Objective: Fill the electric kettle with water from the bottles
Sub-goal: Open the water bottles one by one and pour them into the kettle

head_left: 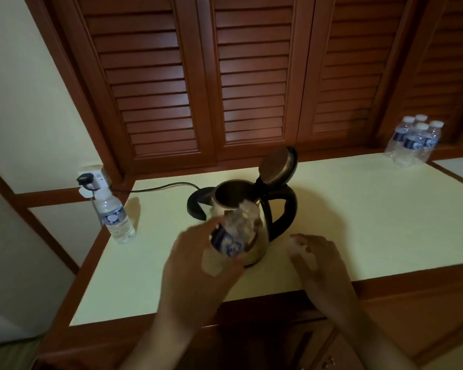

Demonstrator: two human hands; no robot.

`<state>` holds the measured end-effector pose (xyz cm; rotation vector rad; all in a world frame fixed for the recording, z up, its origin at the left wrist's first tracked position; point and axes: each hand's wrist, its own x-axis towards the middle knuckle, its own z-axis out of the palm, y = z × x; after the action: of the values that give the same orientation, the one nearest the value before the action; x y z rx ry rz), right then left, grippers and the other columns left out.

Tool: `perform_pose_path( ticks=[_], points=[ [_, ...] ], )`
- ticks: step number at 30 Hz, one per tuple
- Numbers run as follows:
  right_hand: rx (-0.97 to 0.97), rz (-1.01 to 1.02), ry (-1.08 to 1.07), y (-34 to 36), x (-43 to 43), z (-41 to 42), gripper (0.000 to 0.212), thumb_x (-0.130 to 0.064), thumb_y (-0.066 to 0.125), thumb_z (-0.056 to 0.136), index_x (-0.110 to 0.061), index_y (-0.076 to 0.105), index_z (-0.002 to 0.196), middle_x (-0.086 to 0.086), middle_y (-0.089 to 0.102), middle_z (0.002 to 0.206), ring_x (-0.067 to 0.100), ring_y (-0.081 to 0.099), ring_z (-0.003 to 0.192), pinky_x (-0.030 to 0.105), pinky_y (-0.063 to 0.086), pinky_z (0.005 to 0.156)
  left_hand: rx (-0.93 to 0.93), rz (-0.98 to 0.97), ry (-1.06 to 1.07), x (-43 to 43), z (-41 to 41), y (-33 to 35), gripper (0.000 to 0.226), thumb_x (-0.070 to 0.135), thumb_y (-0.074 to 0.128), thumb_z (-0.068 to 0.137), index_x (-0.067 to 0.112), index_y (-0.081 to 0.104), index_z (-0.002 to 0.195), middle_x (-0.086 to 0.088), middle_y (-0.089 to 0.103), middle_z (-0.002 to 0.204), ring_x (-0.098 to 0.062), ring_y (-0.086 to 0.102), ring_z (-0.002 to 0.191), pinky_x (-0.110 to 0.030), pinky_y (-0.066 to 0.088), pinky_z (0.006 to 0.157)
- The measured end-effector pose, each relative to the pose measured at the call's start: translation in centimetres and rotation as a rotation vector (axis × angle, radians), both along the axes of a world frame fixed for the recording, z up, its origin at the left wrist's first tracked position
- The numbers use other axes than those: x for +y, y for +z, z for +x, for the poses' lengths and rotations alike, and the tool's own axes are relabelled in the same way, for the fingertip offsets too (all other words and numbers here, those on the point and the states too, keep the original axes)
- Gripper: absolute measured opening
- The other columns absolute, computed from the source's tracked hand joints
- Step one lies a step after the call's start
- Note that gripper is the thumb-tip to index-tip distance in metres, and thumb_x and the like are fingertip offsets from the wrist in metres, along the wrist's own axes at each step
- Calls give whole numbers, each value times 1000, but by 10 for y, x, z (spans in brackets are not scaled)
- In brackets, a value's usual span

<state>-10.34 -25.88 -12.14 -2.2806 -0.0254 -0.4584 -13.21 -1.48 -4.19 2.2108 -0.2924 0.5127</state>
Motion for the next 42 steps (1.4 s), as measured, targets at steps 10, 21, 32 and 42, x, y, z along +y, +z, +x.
perform_pose_path(
  ticks=[10,21,32,42],
  points=[
    [-61,560,176,85,5,-29,16,-40,59,94,-42,65,109,-15,70,112,6,66,106,30,52,89,182,-143,-207,-59,-1,-38,61,31,88,78,58,51,117,23,67,117,16,60,107,-2,48,80],
    [-63,520,231,108,-83,-14,23,-24,58,99,-24,66,121,-11,72,121,7,64,118,27,56,93,245,-329,-405,-148,43,-15,47,29,85,77,60,65,106,21,73,107,3,71,98,-15,57,77],
    [-99,513,271,137,-239,37,29,-41,62,94,-25,71,117,-10,74,119,10,66,116,23,55,91,466,-534,-608,-293,106,6,54,37,78,68,34,76,122,2,79,104,-10,71,84,-36,57,76],
    [44,408,416,159,-358,72,24,-14,52,102,-11,56,125,-9,71,124,8,68,113,20,55,86,662,-773,-721,-400,132,26,27,13,68,78,6,80,101,-16,69,81,-28,58,60,-35,51,53]
  ],
)
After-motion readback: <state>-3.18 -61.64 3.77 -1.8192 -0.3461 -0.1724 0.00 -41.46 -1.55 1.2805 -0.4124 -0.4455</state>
